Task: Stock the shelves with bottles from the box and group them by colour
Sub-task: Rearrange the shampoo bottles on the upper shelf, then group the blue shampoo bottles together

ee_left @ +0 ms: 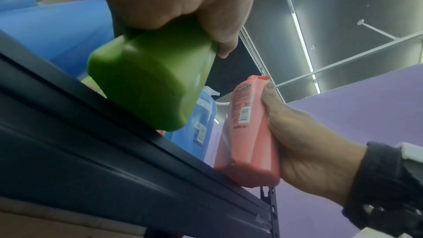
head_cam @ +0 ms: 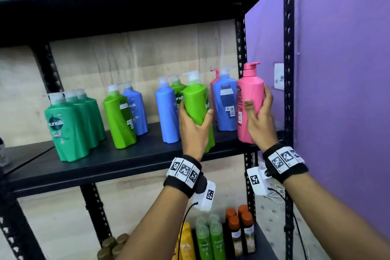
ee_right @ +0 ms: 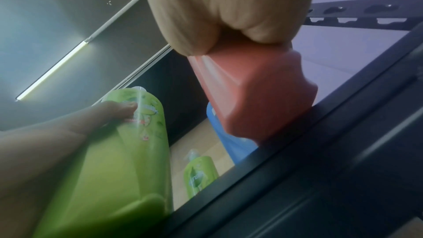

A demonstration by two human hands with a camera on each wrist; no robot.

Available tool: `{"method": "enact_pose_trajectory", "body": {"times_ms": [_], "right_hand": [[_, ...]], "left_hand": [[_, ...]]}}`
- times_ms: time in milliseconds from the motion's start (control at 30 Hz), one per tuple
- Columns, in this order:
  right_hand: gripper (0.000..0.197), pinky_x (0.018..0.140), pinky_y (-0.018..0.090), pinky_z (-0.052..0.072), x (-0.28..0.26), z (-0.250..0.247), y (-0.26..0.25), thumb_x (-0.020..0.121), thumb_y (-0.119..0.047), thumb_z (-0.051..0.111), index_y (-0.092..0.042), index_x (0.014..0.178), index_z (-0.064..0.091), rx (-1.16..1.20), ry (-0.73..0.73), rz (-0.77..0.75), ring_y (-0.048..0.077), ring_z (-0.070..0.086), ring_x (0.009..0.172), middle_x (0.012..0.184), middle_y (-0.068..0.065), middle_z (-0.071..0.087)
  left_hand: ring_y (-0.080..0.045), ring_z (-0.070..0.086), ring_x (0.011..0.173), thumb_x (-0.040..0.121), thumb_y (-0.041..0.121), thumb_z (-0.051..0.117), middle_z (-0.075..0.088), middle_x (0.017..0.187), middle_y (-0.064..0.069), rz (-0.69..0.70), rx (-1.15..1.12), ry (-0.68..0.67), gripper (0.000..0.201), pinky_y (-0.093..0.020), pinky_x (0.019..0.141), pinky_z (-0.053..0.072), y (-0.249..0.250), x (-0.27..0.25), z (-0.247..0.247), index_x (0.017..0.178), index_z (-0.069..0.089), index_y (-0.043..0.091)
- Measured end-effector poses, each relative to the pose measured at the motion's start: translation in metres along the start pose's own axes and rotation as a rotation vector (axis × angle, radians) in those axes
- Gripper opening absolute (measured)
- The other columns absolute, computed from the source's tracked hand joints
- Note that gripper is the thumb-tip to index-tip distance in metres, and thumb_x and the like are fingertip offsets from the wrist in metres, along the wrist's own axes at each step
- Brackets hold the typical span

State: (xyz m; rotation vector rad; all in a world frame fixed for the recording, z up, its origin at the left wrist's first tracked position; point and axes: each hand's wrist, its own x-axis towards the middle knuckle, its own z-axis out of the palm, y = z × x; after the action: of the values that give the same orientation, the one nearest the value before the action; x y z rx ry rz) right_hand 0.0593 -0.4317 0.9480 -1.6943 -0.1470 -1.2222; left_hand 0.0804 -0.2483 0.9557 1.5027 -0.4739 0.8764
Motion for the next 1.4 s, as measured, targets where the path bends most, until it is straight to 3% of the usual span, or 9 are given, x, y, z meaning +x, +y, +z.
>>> {"method": "enact_pose_trajectory", "body": {"times_ms": [133, 300, 400, 467, 733, 933, 1200, 1300, 1400], "right_hand": [[0.071, 0.096, 0.038, 0.049, 0.013, -0.007, 0.011, 0.096, -0.064, 0.045, -0.039, 0.154, 0.014, -0.049, -0.023, -0.012, 0.028, 0.058, 0.122, 0.15, 0.006, 0.047], [0.086, 0.103, 0.048, 0.048, 0.032, -0.011, 0.026, 0.096, -0.058, 0.052, -0.03, 0.16, 0.001, -0.128, -0.054, 0.018, 0.033, 0.052, 0.131, 0.161, 0.013, 0.03], [0.086, 0.103, 0.054, 0.047, 0.044, -0.012, 0.035, 0.097, -0.054, 0.053, -0.023, 0.16, 0.004, -0.219, -0.096, 0.049, 0.037, 0.051, 0.129, 0.156, 0.019, 0.035], [0.085, 0.105, 0.057, 0.043, 0.053, -0.011, 0.039, 0.097, -0.053, 0.054, -0.021, 0.16, 0.006, -0.281, -0.127, 0.089, 0.04, 0.047, 0.13, 0.152, 0.021, 0.04], [0.074, 0.1, 0.058, 0.047, 0.087, 0.003, 0.047, 0.1, -0.043, 0.054, -0.011, 0.153, 0.014, -0.408, -0.211, 0.193, 0.045, 0.056, 0.116, 0.145, 0.025, 0.035], [0.071, 0.102, 0.053, 0.046, 0.09, 0.009, 0.051, 0.101, -0.033, 0.055, 0.0, 0.151, 0.016, -0.379, -0.207, 0.161, 0.044, 0.051, 0.12, 0.142, 0.029, 0.032], [0.072, 0.103, 0.054, 0.046, 0.089, 0.006, 0.048, 0.1, -0.035, 0.057, -0.004, 0.152, 0.019, -0.353, -0.192, 0.202, 0.043, 0.053, 0.12, 0.142, 0.026, 0.036], [0.074, 0.107, 0.048, 0.045, 0.088, 0.004, 0.042, 0.096, -0.026, 0.063, -0.007, 0.153, 0.021, -0.314, -0.158, 0.223, 0.043, 0.053, 0.122, 0.146, 0.025, 0.033], [0.069, 0.108, 0.043, 0.041, 0.079, 0.004, 0.035, 0.091, -0.015, 0.063, -0.008, 0.151, 0.03, -0.295, -0.017, 0.065, 0.04, 0.047, 0.127, 0.146, 0.024, 0.031]], "left_hand": [[-0.024, 0.051, 0.13, 0.086, 0.03, 0.079, 0.05, 0.143, -0.007, -0.014, 0.085, 0.005, 0.084, -0.04, 0.111, 0.041, -0.001, 0.003, 0.01, 0.152, 0.03, 0.011], [-0.025, 0.045, 0.134, 0.087, 0.03, 0.077, 0.046, 0.148, -0.013, -0.045, 0.188, -0.019, 0.089, -0.021, 0.106, 0.032, -0.009, 0.014, 0.02, 0.155, 0.025, 0.007], [-0.028, 0.049, 0.13, 0.087, 0.032, 0.077, 0.05, 0.144, -0.015, -0.083, 0.225, -0.036, 0.086, -0.035, 0.109, 0.039, -0.014, 0.02, 0.024, 0.153, 0.028, 0.005], [-0.029, 0.052, 0.128, 0.088, 0.032, 0.077, 0.051, 0.143, -0.014, -0.126, 0.241, -0.059, 0.084, -0.037, 0.107, 0.042, -0.019, 0.027, 0.028, 0.151, 0.03, 0.004], [-0.032, 0.055, 0.125, 0.091, 0.032, 0.074, 0.05, 0.141, -0.019, -0.316, 0.234, -0.175, 0.084, -0.044, 0.106, 0.047, -0.029, 0.057, 0.039, 0.15, 0.021, 0.005], [-0.034, 0.055, 0.126, 0.092, 0.032, 0.073, 0.052, 0.141, -0.018, -0.359, 0.253, -0.215, 0.081, -0.049, 0.106, 0.047, -0.032, 0.066, 0.041, 0.149, 0.021, 0.006], [-0.034, 0.053, 0.13, 0.092, 0.037, 0.071, 0.05, 0.145, -0.016, -0.373, 0.284, -0.219, 0.086, -0.049, 0.108, 0.046, -0.029, 0.064, 0.039, 0.153, 0.018, 0.008], [-0.032, 0.055, 0.128, 0.092, 0.039, 0.072, 0.054, 0.143, -0.014, -0.339, 0.331, -0.208, 0.079, -0.046, 0.107, 0.047, -0.027, 0.06, 0.034, 0.152, 0.03, 0.01], [-0.03, 0.056, 0.127, 0.093, 0.043, 0.067, 0.063, 0.135, -0.01, -0.233, 0.519, -0.179, 0.062, -0.042, 0.105, 0.047, -0.024, 0.055, 0.02, 0.144, 0.048, 0.012]]}}
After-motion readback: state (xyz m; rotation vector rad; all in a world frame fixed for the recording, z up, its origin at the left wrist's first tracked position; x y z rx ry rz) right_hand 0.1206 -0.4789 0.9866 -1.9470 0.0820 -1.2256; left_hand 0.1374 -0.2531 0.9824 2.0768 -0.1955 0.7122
